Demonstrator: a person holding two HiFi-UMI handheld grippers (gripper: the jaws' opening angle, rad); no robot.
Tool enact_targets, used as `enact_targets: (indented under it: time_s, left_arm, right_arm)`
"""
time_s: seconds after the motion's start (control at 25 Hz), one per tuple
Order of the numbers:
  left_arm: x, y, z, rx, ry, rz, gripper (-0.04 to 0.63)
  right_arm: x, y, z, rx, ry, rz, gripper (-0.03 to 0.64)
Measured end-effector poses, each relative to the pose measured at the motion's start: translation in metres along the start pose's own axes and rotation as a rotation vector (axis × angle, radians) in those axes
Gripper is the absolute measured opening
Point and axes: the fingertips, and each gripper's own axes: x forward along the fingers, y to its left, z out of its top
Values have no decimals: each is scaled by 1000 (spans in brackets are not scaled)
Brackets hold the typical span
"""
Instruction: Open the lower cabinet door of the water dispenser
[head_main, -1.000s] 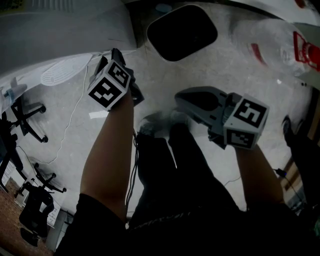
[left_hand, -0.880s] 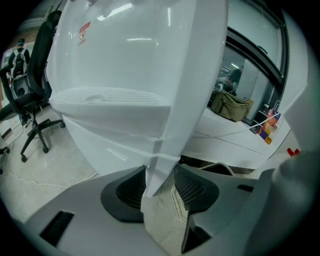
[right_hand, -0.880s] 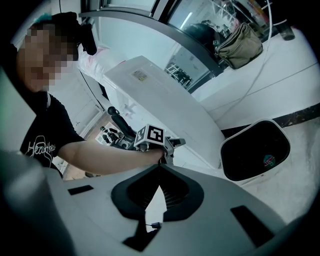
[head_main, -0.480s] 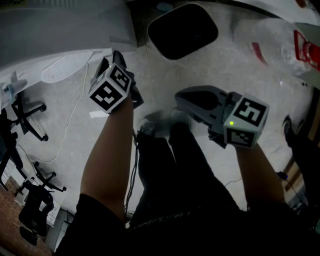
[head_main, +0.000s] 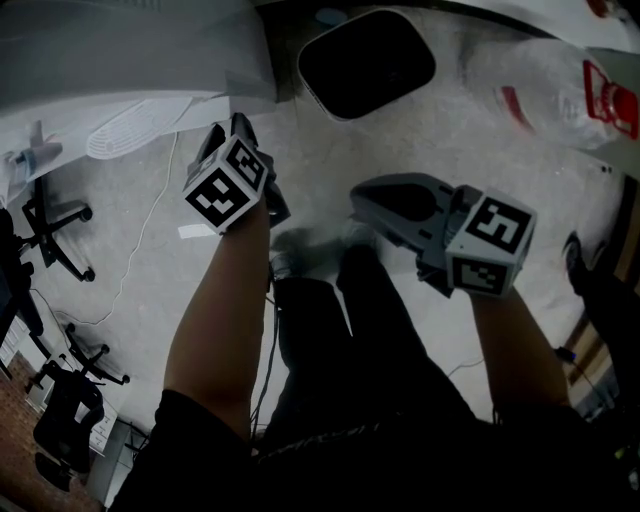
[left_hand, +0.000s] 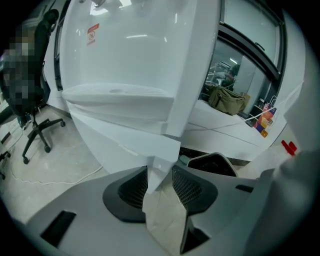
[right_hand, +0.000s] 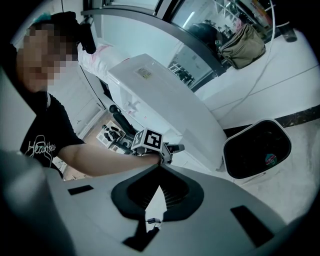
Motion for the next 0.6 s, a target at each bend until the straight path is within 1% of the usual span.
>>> enact_targets:
  time_s: [0.04, 0.2, 0.32, 0.44, 0.6]
  left_arm:
    - [0, -1, -1, 8, 5, 1, 155]
    - [-17, 3, -13, 42, 9, 2, 98]
    - [-29, 12, -24, 65, 3, -2, 94]
    - [-33, 16, -29, 82, 8, -6, 91]
    - [-41, 22, -42, 105, 41, -34, 89]
  right_arm:
    - [0, 0, 0, -6, -2, 2, 14]
    - [2, 15, -10, -12, -15, 5, 14]
    - [5, 30, -20, 23, -24, -4, 14]
    - [6, 31, -27, 11, -26, -3, 14]
    - [13, 38, -31, 32, -29, -7, 14]
